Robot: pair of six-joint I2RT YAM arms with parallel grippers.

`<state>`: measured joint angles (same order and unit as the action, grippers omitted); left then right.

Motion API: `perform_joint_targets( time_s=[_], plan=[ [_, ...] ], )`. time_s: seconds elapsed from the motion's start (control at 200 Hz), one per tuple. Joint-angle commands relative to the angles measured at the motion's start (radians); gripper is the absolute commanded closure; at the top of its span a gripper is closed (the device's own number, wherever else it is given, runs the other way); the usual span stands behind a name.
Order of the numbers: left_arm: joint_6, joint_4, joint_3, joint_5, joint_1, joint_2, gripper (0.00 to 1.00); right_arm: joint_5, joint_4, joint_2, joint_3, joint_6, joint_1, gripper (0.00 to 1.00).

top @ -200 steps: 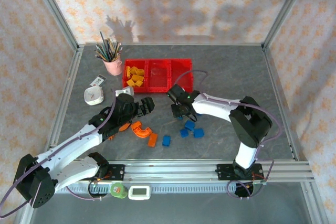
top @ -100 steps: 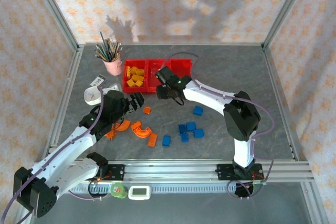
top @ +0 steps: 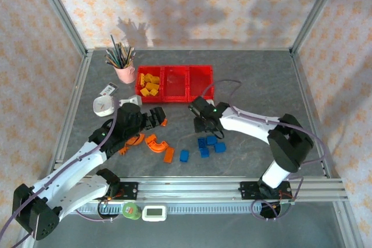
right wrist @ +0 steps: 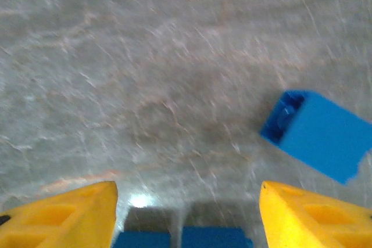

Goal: Sort the legos into containers by color
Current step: Pick up the lego from the bottom-center of the table.

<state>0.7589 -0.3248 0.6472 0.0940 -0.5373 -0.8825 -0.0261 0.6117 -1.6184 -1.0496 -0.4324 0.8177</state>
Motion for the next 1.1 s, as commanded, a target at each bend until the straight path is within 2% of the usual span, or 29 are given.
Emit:
perform_joint_targets(
  time_s=[0.0,0.175,0.39,0.591,0.851,1.096],
  plan=[
    [-0.001,0.029,-0.003,0.006,-0.027,-0.013,0.01,-0.046,0.037,0.038,0.042,-0.085,0.008,0.35],
    [0.008,0.044,-0.002,0.015,-0.054,-0.036,0.01,-0.009,0.016,0.088,0.118,-0.116,0.013,0.36],
    [0.010,0.061,0.001,0.024,-0.069,-0.054,0.01,0.035,-0.027,0.076,0.164,-0.126,0.020,0.41],
    [0.010,0.063,0.003,0.018,-0.073,-0.061,0.01,0.057,-0.055,0.058,0.177,-0.120,0.023,0.44],
    [0.007,0.069,0.002,0.016,-0.074,-0.068,0.01,0.051,-0.059,0.066,0.180,-0.117,0.024,0.55],
    [0.000,0.068,0.009,0.018,-0.073,-0.078,0.01,0.056,-0.059,0.100,0.171,-0.114,0.024,0.59]
  ],
)
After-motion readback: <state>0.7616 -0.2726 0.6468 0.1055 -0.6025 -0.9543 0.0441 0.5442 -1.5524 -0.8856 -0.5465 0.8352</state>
